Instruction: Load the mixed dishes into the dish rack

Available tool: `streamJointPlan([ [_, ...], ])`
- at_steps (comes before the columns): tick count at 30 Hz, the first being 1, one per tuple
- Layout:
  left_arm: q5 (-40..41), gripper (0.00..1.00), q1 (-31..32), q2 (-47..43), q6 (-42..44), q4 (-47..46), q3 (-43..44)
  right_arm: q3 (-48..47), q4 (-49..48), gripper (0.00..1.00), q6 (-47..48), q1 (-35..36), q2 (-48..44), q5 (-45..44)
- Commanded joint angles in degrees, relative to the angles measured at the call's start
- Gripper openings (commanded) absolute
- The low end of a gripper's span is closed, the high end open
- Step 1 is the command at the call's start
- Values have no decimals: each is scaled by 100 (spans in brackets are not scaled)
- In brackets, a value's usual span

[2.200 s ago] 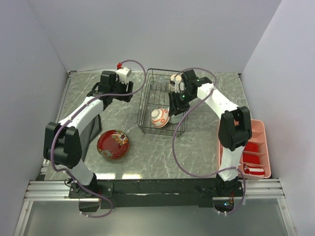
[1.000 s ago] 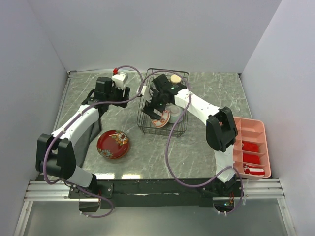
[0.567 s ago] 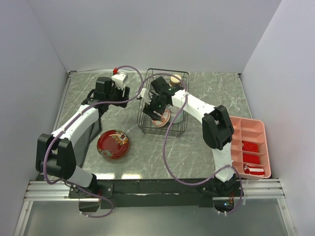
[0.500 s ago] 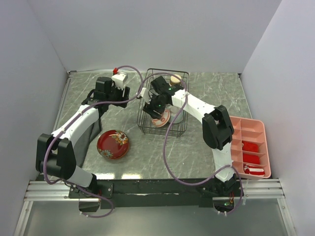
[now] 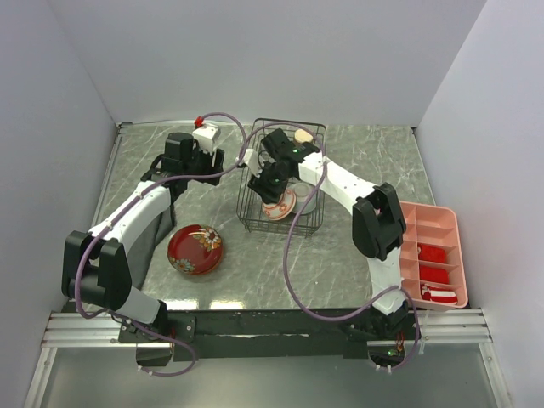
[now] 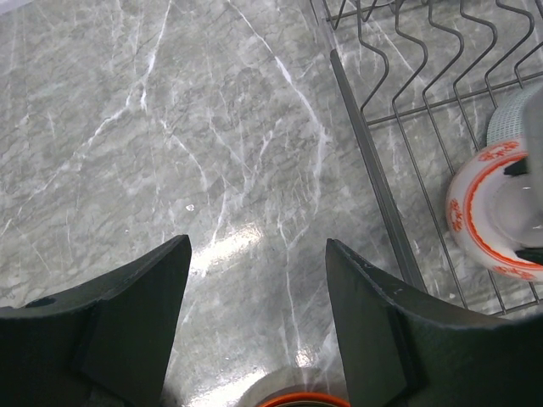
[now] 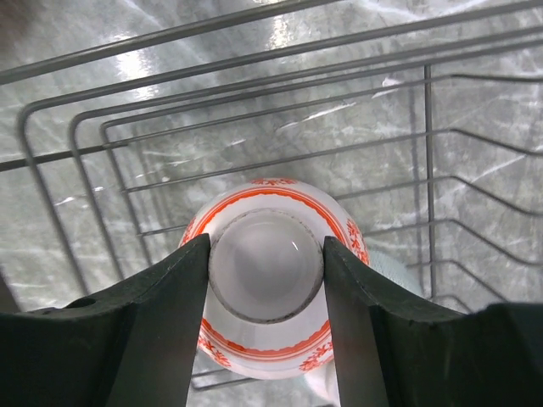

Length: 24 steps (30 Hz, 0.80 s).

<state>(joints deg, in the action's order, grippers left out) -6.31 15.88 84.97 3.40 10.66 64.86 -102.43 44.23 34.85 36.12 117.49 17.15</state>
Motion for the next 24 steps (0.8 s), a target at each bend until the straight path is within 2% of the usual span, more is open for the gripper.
streamJointPlan([
  [1,-143,71,-15,-59,-138,-248,-61,-23,43,38,-242,-35,-762,157],
  [7,-187,71,-15,-42,-164,-222,-79,425,-423,38,-549,-26,-1078,648],
  [13,-196,71,-15,-42,-190,-187,-131,1856,-1846,39,-839,-35,-1475,975],
  [20,-125,71,-15,-24,-199,-143,-96,2499,-3602,36,-1410,-35,-1422,1036],
  [24,-116,71,-15,-15,-173,-90,-61,2675,-4097,35,-1692,-17,-1553,1107],
])
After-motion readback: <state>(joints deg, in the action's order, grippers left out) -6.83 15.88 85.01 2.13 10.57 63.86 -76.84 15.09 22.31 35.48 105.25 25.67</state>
